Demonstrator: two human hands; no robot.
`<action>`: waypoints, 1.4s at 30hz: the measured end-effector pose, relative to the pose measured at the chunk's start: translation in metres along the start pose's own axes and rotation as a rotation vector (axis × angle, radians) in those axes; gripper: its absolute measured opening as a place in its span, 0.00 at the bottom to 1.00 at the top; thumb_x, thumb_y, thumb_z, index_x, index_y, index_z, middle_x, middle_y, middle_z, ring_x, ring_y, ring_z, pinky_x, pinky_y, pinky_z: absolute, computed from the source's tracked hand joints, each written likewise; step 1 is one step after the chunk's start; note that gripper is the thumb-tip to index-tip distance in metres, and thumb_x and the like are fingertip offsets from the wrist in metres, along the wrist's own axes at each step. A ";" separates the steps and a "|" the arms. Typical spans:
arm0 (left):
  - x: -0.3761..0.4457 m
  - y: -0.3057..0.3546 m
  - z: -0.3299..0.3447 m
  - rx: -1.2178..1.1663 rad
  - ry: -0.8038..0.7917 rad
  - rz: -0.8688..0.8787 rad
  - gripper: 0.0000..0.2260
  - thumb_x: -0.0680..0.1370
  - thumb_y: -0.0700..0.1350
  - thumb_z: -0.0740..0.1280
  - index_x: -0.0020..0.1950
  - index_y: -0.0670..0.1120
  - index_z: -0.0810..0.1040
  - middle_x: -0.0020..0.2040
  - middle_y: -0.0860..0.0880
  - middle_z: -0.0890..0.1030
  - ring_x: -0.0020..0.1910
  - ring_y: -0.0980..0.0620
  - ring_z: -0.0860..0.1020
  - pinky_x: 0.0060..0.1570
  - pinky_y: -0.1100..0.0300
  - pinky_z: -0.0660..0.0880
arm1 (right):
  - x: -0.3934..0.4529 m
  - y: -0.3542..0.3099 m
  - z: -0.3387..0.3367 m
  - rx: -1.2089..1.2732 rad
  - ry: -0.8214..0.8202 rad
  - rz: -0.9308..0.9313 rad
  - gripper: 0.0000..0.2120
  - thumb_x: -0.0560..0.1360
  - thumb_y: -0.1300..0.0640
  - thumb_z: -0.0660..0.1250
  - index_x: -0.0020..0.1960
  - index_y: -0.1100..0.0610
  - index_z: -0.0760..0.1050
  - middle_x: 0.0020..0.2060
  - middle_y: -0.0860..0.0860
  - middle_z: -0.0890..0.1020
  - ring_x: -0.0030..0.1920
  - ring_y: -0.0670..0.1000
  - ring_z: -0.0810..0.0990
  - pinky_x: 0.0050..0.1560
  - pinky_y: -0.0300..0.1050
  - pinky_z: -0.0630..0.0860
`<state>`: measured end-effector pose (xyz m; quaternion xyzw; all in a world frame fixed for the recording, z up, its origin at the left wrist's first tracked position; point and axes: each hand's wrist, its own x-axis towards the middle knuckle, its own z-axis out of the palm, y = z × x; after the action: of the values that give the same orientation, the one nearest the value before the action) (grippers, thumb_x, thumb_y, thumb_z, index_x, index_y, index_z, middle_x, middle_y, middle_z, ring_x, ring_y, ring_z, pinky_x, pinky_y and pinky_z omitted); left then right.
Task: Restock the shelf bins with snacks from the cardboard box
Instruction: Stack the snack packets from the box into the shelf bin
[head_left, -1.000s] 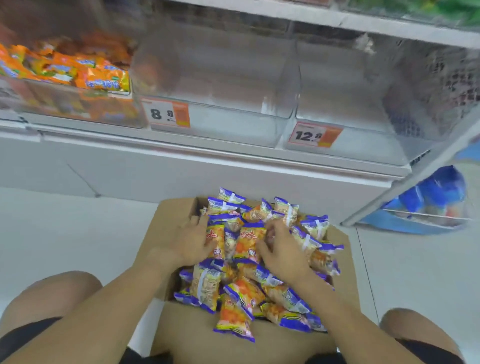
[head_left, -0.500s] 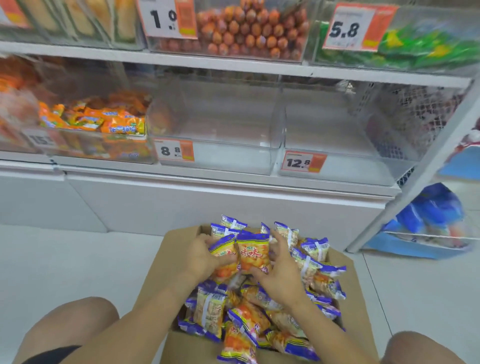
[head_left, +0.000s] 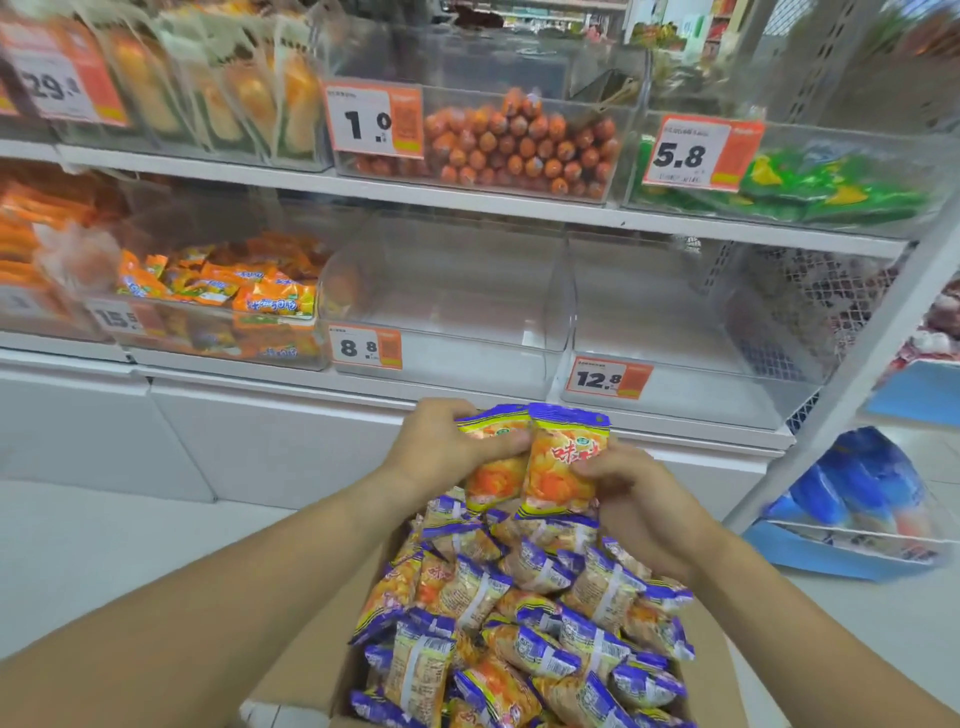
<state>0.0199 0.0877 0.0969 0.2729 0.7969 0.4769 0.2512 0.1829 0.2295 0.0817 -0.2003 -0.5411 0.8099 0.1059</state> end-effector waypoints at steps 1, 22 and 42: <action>-0.004 0.000 -0.002 -0.174 0.020 -0.023 0.26 0.61 0.62 0.81 0.44 0.43 0.83 0.40 0.44 0.86 0.38 0.44 0.85 0.40 0.46 0.83 | 0.001 -0.006 0.009 -0.019 -0.013 -0.016 0.27 0.69 0.63 0.73 0.67 0.66 0.74 0.62 0.67 0.79 0.64 0.69 0.77 0.66 0.66 0.73; 0.042 0.026 0.018 -0.463 -0.517 -0.028 0.25 0.71 0.50 0.76 0.65 0.45 0.75 0.56 0.43 0.84 0.52 0.40 0.84 0.45 0.48 0.82 | 0.039 -0.038 -0.007 -0.216 -0.018 0.130 0.24 0.81 0.42 0.59 0.69 0.57 0.76 0.62 0.59 0.82 0.65 0.64 0.78 0.69 0.62 0.72; 0.069 0.039 0.100 -0.211 -0.551 0.100 0.21 0.76 0.52 0.71 0.68 0.59 0.71 0.56 0.48 0.84 0.48 0.49 0.85 0.46 0.58 0.82 | 0.045 -0.046 -0.115 -0.146 -0.076 0.135 0.38 0.62 0.48 0.84 0.67 0.61 0.76 0.62 0.61 0.81 0.63 0.62 0.80 0.61 0.53 0.79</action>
<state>0.0440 0.2119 0.0799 0.4035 0.6302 0.4769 0.4611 0.1908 0.3611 0.0765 -0.2127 -0.5876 0.7806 0.0155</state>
